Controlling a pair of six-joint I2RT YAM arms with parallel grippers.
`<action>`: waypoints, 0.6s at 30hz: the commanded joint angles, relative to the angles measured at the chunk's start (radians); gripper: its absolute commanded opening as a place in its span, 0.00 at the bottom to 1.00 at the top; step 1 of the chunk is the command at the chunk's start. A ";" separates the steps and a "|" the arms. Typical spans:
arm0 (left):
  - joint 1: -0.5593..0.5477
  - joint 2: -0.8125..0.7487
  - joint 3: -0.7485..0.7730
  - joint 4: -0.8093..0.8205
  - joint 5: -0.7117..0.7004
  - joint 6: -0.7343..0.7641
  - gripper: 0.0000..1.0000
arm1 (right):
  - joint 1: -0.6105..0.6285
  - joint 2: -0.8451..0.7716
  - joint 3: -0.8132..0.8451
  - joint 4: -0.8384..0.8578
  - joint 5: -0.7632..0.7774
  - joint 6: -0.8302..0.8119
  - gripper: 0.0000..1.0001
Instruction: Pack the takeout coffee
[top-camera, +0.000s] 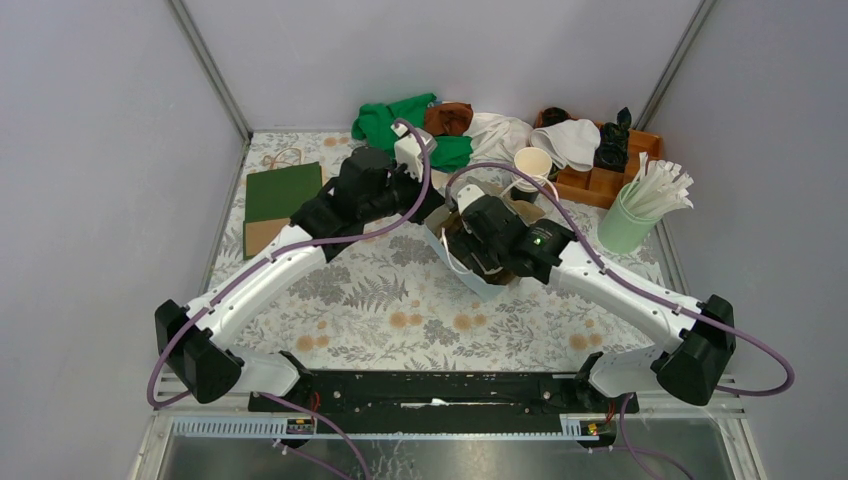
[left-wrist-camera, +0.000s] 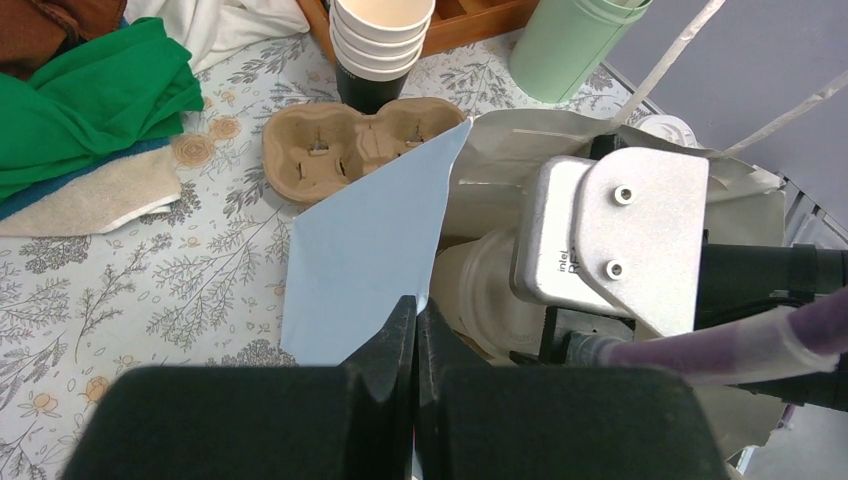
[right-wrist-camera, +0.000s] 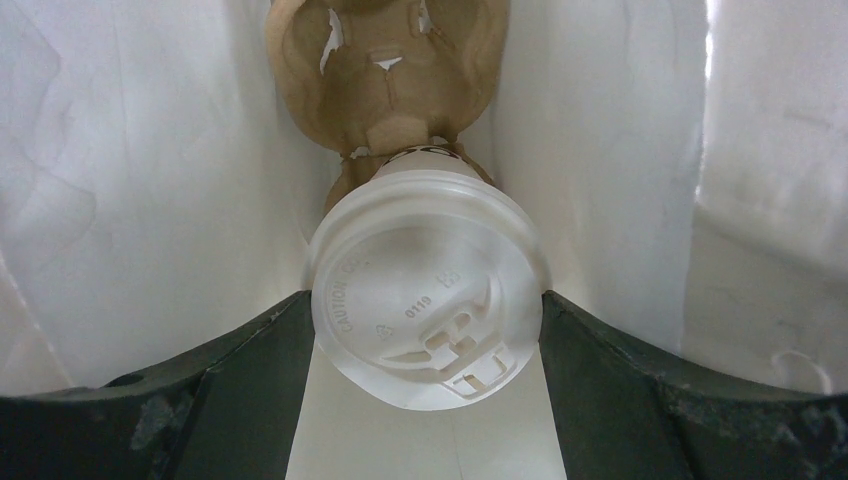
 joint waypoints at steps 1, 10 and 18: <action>0.014 -0.013 -0.001 0.011 0.026 -0.013 0.00 | -0.007 0.004 -0.009 0.033 -0.024 0.004 0.37; 0.044 -0.018 -0.029 0.018 0.044 -0.035 0.00 | -0.007 -0.007 -0.077 0.025 -0.057 0.073 0.38; 0.053 0.000 -0.009 0.002 0.052 -0.039 0.00 | -0.014 -0.010 -0.117 0.036 -0.083 0.086 0.38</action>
